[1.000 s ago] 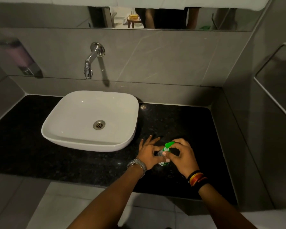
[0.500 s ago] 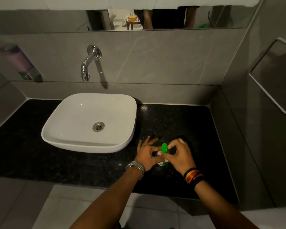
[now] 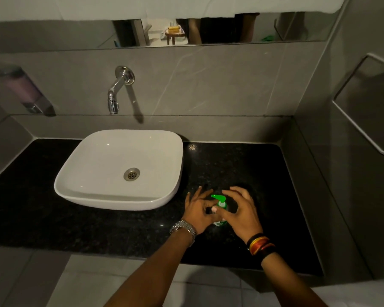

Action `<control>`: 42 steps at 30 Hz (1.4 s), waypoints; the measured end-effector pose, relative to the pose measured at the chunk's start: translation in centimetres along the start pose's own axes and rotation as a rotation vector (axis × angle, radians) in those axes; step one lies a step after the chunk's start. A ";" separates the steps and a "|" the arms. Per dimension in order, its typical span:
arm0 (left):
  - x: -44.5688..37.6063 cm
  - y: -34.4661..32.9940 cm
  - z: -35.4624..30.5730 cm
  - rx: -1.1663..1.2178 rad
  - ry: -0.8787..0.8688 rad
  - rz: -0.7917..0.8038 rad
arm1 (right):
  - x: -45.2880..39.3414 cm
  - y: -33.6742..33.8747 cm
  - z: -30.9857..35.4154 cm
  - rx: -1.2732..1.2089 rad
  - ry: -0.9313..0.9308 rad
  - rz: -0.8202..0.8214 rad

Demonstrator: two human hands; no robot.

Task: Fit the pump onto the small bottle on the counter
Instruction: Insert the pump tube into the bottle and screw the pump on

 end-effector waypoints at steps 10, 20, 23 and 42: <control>0.0 -0.2 0.3 -0.008 0.023 0.008 | -0.4 -0.1 0.0 -0.002 0.012 -0.005; 0.1 0.2 -0.2 -0.050 -0.001 0.013 | -0.5 0.1 0.2 -0.058 -0.003 -0.036; 0.2 0.0 -0.2 -0.051 0.000 0.001 | 0.0 -0.3 -0.5 -0.222 0.000 0.104; 0.3 -0.2 -0.1 -0.054 0.006 -0.010 | 0.1 0.3 0.3 -0.067 0.039 -0.054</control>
Point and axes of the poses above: each hand's wrist, its own x-axis away from the middle knuckle, its own y-axis out of the back of the hand, z = x × y, the point moved 7 cm from there along -x, towards the middle knuckle, and after that the axes turned 3 degrees about -z, right-handed, at the moved point
